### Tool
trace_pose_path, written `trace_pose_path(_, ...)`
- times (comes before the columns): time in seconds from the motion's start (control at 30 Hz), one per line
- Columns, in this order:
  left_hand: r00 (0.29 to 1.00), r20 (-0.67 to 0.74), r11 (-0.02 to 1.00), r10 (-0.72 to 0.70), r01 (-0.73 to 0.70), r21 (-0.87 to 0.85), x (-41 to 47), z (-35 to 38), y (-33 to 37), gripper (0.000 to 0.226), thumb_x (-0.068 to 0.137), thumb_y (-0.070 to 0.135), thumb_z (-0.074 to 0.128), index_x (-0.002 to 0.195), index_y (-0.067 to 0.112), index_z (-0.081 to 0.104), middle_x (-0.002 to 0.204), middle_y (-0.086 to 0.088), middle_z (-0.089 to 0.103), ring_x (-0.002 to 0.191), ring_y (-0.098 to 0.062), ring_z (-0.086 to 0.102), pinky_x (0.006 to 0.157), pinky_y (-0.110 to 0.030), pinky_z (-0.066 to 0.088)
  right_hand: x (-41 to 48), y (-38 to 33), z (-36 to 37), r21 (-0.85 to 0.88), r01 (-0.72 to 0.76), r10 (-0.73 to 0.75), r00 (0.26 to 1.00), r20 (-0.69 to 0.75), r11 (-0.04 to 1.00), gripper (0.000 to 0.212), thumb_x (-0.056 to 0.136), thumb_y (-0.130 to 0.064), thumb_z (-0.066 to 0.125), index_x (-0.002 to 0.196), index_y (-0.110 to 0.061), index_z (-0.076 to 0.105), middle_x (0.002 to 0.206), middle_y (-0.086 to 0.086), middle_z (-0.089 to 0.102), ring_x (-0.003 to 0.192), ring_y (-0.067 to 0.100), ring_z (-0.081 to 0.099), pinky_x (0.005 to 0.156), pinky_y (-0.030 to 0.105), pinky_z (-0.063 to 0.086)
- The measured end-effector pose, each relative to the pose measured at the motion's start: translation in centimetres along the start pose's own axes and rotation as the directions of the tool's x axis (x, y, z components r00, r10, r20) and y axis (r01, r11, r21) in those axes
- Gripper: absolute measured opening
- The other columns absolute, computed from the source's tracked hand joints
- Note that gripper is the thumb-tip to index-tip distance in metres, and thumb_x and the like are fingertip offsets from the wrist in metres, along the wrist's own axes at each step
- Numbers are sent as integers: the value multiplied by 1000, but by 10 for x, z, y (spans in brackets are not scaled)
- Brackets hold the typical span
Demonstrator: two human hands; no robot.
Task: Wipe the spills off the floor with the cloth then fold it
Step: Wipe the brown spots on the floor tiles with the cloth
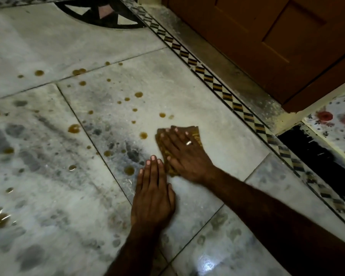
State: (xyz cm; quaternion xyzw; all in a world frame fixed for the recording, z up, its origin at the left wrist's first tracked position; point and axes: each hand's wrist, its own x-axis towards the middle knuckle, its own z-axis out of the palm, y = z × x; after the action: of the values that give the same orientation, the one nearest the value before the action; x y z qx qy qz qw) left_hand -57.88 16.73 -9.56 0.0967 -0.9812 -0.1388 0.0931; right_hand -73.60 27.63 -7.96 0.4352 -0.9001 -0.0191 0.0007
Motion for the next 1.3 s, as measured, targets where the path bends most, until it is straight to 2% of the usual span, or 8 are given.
trace_pose_path(0.13,1000,13,1000,-5,5,-10,0,0,-2,66,95,28,33,152,-5,28,161,-25,24,151,-35,24,122,-50,24,-51,-9,-5,-25,112,-111,993,47,993,65,104,-41,28,163,-22,10,171,4,9,158,24,5,125,50,15)
trace_pose_path(0.4,1000,-2,1000,9,-10,-10,2,6,-3,61,101,31,33,152,-4,31,160,-22,29,151,-34,25,121,-50,25,-63,-9,-11,30,108,-110,990,83,994,69,100,-40,41,162,-21,18,170,5,16,158,25,10,123,52,22)
trace_pose_path(0.67,1000,10,1000,5,-5,10,4,5,-2,64,98,29,43,152,-3,31,160,-22,28,150,-35,25,119,-52,29,-61,-9,-21,41,104,-110,980,168,994,68,101,-45,36,162,-20,18,170,8,17,157,27,11,122,52,22)
trace_pose_path(0.87,999,53,999,-9,11,-30,5,2,0,61,100,27,36,151,-5,30,160,-24,29,150,-37,24,119,-52,27,-53,-7,-32,-6,144,-137,951,277,990,67,103,-49,27,163,-21,15,170,9,15,157,30,11,124,50,16)
trace_pose_path(1.0,985,168,991,-48,68,-116,11,-9,1,60,99,28,33,149,-6,34,158,-26,32,148,-39,28,118,-53,28,-42,1,-37,0,147,-130,876,464,989,68,103,-52,19,162,-19,14,168,13,20,155,35,17,122,56,25)
trace_pose_path(1.1,959,271,980,-81,127,-156,14,-20,1,63,95,31,37,147,-5,39,157,-25,33,147,-37,32,122,-48,18,-21,-11,-64,55,207,-192,736,649,977,73,106,-51,4,158,-3,20,165,22,24,152,42,21,118,59,32)
trace_pose_path(1.2,915,400,981,-44,115,-155,22,-29,-1,65,89,33,37,140,-5,51,149,-24,46,138,-37,47,120,-45,14,-14,-6,-95,15,250,-155,551,820,968,66,108,-46,29,162,-13,10,170,15,5,156,37,6,126,52,12)
trace_pose_path(1.3,918,397,982,-9,83,-170,21,-27,-5,69,87,36,35,141,-5,50,149,-24,48,141,-35,40,118,-45,12,-21,4,-113,24,200,-122,497,859,980,67,108,-44,36,163,-20,6,171,12,3,156,34,6,127,48,12)
